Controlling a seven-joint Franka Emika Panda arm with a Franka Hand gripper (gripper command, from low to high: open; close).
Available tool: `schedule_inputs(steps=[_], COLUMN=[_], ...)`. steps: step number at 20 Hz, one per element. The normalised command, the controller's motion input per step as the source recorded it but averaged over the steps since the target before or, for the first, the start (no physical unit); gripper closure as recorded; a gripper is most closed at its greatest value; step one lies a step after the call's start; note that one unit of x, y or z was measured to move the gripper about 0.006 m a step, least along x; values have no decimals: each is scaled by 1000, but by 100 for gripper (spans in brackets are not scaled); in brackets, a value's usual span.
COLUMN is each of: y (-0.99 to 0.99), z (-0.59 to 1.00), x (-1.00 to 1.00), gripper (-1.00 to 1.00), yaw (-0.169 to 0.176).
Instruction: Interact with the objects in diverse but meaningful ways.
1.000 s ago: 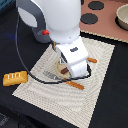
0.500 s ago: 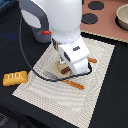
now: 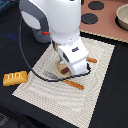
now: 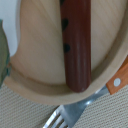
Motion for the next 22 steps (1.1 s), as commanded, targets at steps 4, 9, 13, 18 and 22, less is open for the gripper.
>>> schedule_inputs(steps=[4,9,13,18,22], y=[181,266,298,92,0], z=[-10,-27,2,-8,-84], x=[51,23,69,58,0], gripper=[-100,-100,-100,-100,100], yaw=[2,1,0,0,0])
